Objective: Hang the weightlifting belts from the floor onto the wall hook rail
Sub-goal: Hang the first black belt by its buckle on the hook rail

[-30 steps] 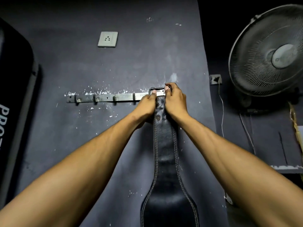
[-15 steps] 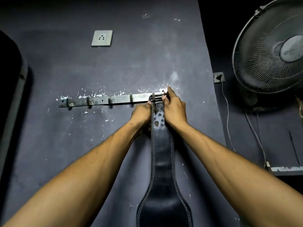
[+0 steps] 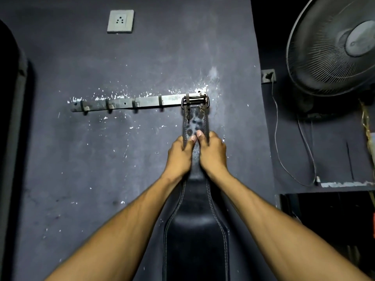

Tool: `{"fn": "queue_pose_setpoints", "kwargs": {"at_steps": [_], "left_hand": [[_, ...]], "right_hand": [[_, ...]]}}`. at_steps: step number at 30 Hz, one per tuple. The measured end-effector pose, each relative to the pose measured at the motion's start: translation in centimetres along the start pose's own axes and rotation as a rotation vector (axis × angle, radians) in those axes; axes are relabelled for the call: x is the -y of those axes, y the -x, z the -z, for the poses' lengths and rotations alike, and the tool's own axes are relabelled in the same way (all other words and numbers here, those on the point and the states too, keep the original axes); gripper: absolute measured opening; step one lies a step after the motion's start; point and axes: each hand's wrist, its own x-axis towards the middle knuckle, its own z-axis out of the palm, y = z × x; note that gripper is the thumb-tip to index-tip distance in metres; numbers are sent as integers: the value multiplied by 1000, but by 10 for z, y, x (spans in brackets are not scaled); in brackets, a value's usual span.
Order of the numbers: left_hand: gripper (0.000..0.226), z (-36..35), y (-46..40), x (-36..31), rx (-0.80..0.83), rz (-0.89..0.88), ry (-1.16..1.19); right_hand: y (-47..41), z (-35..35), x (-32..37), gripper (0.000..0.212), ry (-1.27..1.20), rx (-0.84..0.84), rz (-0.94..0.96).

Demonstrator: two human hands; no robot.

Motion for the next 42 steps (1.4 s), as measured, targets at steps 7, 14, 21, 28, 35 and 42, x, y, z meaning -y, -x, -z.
{"fn": "queue_pose_setpoints", "kwargs": {"at_steps": [7, 14, 21, 28, 35, 42], "left_hand": [[58, 26, 76, 42, 277, 35, -225], [31, 23, 132, 78, 148, 99, -211], [24, 46, 186, 73, 211, 284, 292], [28, 43, 301, 101, 174, 517, 421], [35, 99, 342, 64, 254, 562, 518], [68, 118, 416, 84, 435, 722, 413]], "right_hand": [[59, 19, -52, 50, -95, 265, -53], [96, 17, -81, 48, 163, 194, 35], [141, 60, -87, 46, 8, 314, -123], [263, 86, -135, 27, -427, 331, -518], [324, 99, -70, 35, -460, 331, -528], [397, 123, -89, 50, -292, 619, -715]]}}
